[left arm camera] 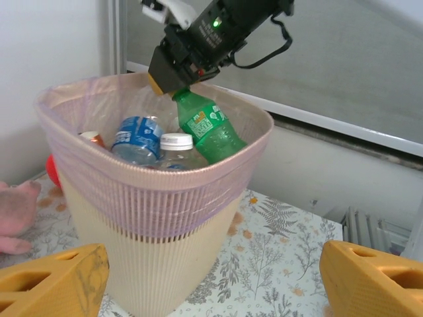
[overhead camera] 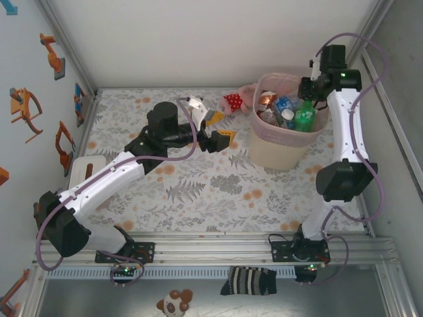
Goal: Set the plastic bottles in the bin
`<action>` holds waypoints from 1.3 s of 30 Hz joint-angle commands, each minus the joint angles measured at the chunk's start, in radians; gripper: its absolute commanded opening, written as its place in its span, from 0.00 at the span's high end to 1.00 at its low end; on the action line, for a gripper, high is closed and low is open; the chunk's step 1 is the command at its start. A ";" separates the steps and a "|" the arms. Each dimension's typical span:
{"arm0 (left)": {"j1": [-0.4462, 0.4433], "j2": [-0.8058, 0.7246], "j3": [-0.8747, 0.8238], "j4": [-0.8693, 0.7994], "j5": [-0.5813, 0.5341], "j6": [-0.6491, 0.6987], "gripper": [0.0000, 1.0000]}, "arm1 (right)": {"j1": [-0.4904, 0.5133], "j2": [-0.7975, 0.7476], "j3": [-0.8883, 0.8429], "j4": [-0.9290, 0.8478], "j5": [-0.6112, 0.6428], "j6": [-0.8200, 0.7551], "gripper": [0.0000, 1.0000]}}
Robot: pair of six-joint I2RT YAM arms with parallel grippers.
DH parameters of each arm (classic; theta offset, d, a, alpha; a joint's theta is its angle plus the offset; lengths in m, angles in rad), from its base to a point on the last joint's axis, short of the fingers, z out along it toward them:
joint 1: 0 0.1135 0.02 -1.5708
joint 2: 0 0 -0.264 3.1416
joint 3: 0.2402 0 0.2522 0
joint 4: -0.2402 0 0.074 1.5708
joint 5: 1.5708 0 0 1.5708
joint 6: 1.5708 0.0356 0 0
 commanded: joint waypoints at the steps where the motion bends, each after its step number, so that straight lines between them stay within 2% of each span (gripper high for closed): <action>1: 0.007 -0.042 -0.019 0.002 -0.011 0.022 0.17 | -0.014 0.037 -0.009 -0.071 0.006 0.000 0.60; 10: 0.016 -0.062 -0.038 0.008 -0.022 0.017 0.17 | -0.014 -0.076 0.069 -0.089 0.001 0.035 0.41; 15: 0.022 -0.060 -0.041 0.013 -0.025 0.015 0.17 | -0.014 -0.176 0.004 -0.093 -0.052 0.060 0.45; 19: 0.028 -0.061 -0.044 0.002 -0.062 0.012 0.17 | -0.014 -0.265 -0.129 -0.053 -0.180 0.099 0.55; 24: 0.047 -0.072 -0.059 -0.011 -0.099 0.003 0.17 | -0.013 -0.338 -0.321 0.043 -0.324 0.146 0.59; 29: 0.072 -0.098 -0.090 -0.015 -0.122 -0.012 0.17 | -0.013 -0.331 -0.417 0.084 -0.307 0.153 0.61; 35: 0.105 -0.148 -0.132 -0.052 -0.189 -0.020 0.17 | -0.013 -0.356 -0.354 0.082 -0.281 0.161 0.61; 39: 0.131 -0.202 -0.171 -0.091 -0.272 -0.020 0.17 | -0.013 -0.417 -0.329 0.083 -0.249 0.170 0.60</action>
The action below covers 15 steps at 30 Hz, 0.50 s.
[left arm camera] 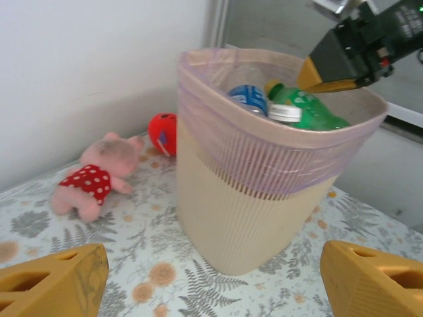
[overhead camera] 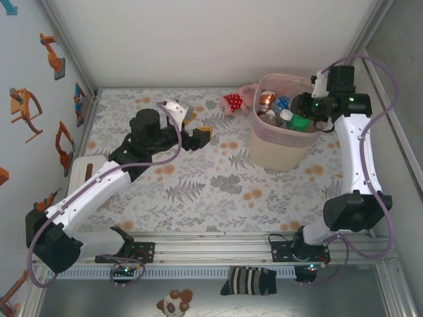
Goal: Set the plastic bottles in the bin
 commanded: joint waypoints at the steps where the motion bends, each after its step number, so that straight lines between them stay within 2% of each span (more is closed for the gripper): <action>1: 0.022 -0.065 -0.034 -0.049 -0.102 -0.011 0.17 | -0.002 -0.090 0.041 0.001 0.043 0.020 0.60; 3: 0.032 -0.093 -0.054 -0.077 -0.164 -0.009 0.16 | -0.003 -0.133 0.019 0.009 0.058 0.023 0.58; 8: 0.058 -0.162 -0.113 -0.157 -0.315 -0.012 0.11 | -0.003 -0.274 -0.092 0.040 0.125 0.013 0.47; 15: 0.108 -0.272 -0.232 -0.229 -0.494 -0.057 0.01 | -0.003 -0.522 -0.356 0.088 0.213 -0.004 0.28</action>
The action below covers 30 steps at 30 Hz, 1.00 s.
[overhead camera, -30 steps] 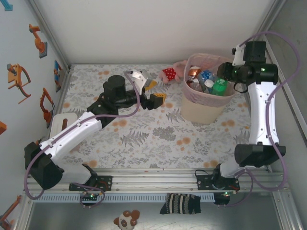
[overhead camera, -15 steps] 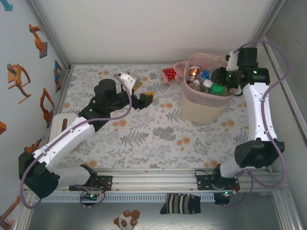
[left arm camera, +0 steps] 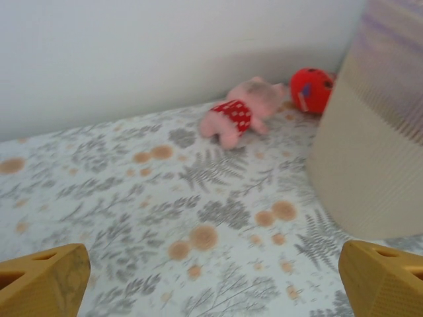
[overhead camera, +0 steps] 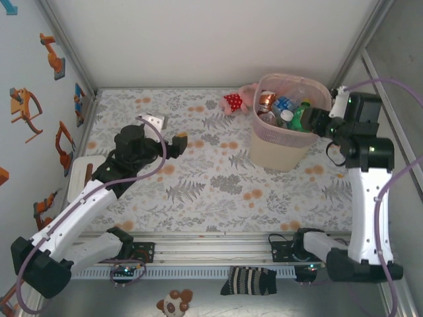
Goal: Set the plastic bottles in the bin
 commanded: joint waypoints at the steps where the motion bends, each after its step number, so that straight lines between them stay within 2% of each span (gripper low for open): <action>1: 0.027 -0.059 -0.050 -0.070 -0.150 -0.044 0.00 | -0.003 -0.089 -0.120 0.029 0.078 -0.013 0.25; 8: 0.102 -0.155 -0.179 -0.131 -0.338 -0.126 0.03 | -0.003 -0.284 -0.425 0.135 0.125 -0.029 0.01; 16: 0.143 -0.167 -0.330 -0.101 -0.515 -0.154 0.03 | -0.003 -0.412 -0.901 0.593 0.110 -0.065 0.00; 18: 0.150 -0.164 -0.383 -0.032 -0.485 -0.122 0.03 | -0.001 -0.387 -1.001 0.723 0.122 -0.076 0.00; 20: 0.163 -0.149 -0.429 0.067 -0.373 -0.066 0.03 | 0.004 -0.343 -1.068 0.837 0.138 -0.078 0.00; 22: 0.168 -0.109 -0.410 0.071 -0.313 -0.023 0.03 | 0.007 -0.286 -1.123 0.960 0.149 -0.082 0.01; 26: 0.177 0.001 -0.374 0.124 -0.340 0.071 0.03 | 0.011 -0.150 -1.187 1.187 0.199 -0.100 0.01; 30: 0.209 0.123 -0.427 0.344 -0.355 0.185 0.03 | 0.012 -0.031 -1.202 1.353 0.237 -0.131 0.01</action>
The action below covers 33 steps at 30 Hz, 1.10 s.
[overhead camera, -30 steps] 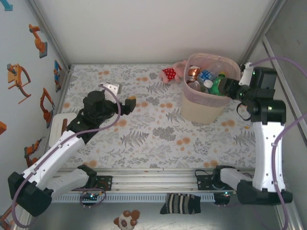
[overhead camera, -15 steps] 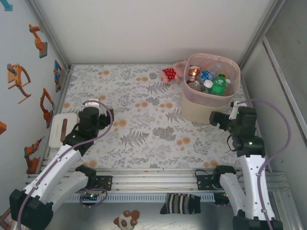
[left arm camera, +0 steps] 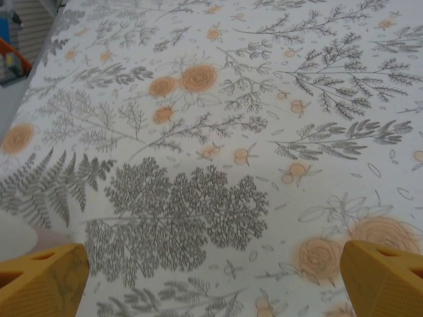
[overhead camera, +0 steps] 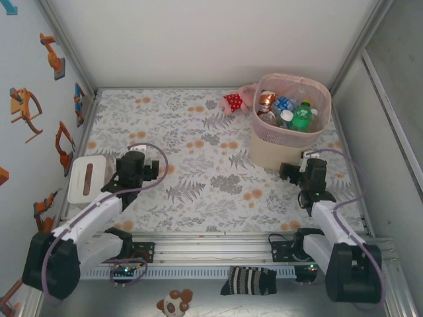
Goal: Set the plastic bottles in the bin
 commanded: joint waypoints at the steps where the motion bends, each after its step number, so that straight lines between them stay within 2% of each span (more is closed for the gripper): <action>1: 0.047 0.085 -0.026 0.216 0.026 0.121 0.03 | 0.006 0.070 -0.012 0.295 0.068 -0.049 0.01; 10: 0.221 0.267 -0.044 0.499 0.287 0.125 0.03 | 0.006 0.295 -0.011 0.608 0.069 -0.079 0.00; 14: 0.296 0.319 -0.061 0.640 0.457 0.108 0.03 | 0.007 0.393 0.006 0.709 0.045 -0.104 0.00; 21: 0.399 0.409 -0.062 0.743 0.629 0.056 0.03 | 0.006 0.555 -0.007 0.879 0.024 -0.113 0.01; 22: 0.403 0.426 -0.067 0.772 0.630 0.049 0.03 | 0.007 0.568 -0.005 0.901 0.019 -0.111 0.00; 23: 0.407 0.427 -0.058 0.757 0.627 0.045 0.03 | 0.007 0.552 0.013 0.836 0.030 -0.109 0.01; 27: 0.410 0.439 -0.046 0.734 0.622 0.040 0.03 | 0.006 0.561 0.059 0.768 0.066 -0.095 0.01; 30: 0.423 0.503 -0.104 0.919 0.661 0.029 0.03 | 0.006 0.560 0.072 0.738 0.080 -0.090 0.01; 32: 0.425 0.477 -0.075 0.815 0.667 0.039 0.03 | 0.006 0.561 0.072 0.739 0.079 -0.089 0.00; 33: 0.426 0.485 -0.078 0.836 0.669 0.036 0.03 | 0.006 0.560 0.072 0.739 0.079 -0.089 0.00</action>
